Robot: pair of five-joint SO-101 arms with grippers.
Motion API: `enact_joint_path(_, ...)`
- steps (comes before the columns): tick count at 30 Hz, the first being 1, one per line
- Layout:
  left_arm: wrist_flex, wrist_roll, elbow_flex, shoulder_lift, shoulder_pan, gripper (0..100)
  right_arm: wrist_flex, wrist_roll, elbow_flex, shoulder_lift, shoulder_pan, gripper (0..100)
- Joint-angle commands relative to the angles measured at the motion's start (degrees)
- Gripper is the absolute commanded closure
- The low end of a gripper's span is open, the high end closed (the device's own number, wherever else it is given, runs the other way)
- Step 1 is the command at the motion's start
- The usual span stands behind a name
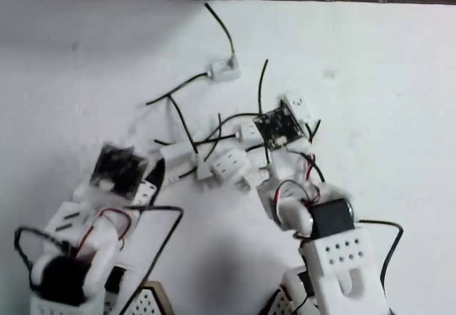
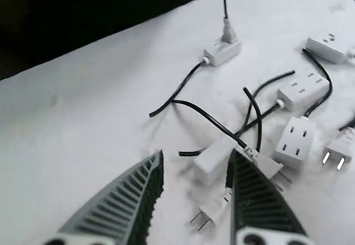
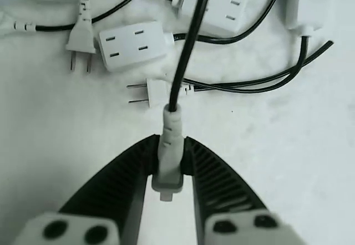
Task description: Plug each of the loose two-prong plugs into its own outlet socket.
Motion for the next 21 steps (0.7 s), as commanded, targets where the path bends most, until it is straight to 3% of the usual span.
enact_joint_path(1,0.09,-4.84,-8.62,19.12,5.32,81,-4.62,-2.73,0.44,-2.59,6.02,98.1)
enact_joint_path(7,-0.26,-9.23,-17.41,40.75,7.78,72,-11.91,-9.41,2.99,-2.51,16.04,98.1)
enact_joint_path(21,-5.98,-12.48,-39.91,86.37,18.42,69,-13.76,-10.11,4.13,-2.51,20.18,98.1)
